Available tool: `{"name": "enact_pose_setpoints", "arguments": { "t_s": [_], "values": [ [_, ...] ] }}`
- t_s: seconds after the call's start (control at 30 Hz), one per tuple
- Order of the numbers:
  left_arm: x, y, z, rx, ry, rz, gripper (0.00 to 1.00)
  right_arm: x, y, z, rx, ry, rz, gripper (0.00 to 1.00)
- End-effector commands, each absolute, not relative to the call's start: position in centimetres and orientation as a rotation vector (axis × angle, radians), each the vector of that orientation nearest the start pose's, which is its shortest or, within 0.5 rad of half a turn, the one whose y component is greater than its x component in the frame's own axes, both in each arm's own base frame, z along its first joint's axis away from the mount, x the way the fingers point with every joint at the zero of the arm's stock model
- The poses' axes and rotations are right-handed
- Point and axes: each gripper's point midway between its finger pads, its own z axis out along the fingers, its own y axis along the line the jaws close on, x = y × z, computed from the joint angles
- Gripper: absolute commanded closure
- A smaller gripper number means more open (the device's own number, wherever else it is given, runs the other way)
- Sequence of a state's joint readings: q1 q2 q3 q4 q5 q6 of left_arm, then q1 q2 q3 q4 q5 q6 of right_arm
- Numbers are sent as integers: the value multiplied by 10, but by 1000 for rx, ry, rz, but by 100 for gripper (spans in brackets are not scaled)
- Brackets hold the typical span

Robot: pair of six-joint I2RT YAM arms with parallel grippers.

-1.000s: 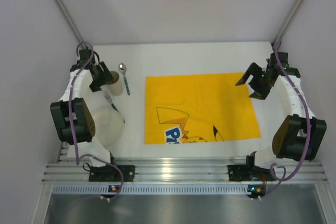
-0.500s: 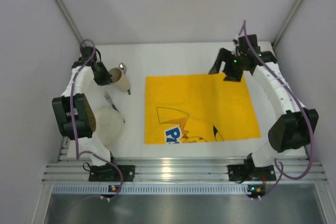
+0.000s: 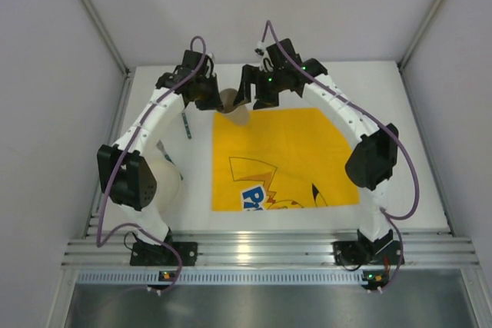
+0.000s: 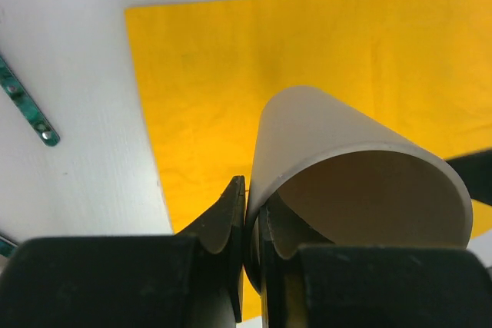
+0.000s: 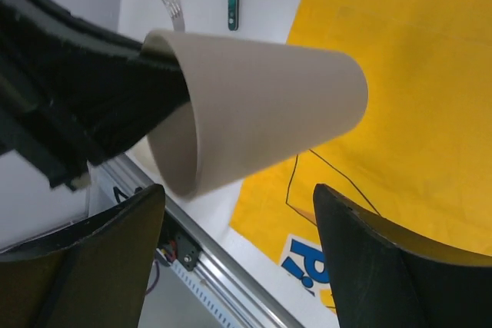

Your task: Set the dinner table for one person

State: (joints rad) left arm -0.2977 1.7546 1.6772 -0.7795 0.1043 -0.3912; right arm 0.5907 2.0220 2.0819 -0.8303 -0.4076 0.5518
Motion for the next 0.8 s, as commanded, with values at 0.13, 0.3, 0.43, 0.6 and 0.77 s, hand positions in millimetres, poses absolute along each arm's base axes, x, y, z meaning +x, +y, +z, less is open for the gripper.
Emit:
{"name": "enact_pose_setpoints", "arguments": {
  "t_s": [0.13,0.3,0.43,0.6,0.77],
  "values": [
    [389,-193,242,-25,2400,-456,100,377,343,230,-240,2521,883,39],
    [383,-204,258,-10,2370,-458,87,374,316,203,-213,2608,676,96],
    [381,-202,258,-30,2361,-415,47,375,298,200,-214,2616,564,100],
    [369,-164,229,-153,2396,-276,34,398,229,200,-46,2625,447,100],
    [346,-93,192,-375,2447,-233,32,408,112,195,242,2595,330,100]
  ]
}}
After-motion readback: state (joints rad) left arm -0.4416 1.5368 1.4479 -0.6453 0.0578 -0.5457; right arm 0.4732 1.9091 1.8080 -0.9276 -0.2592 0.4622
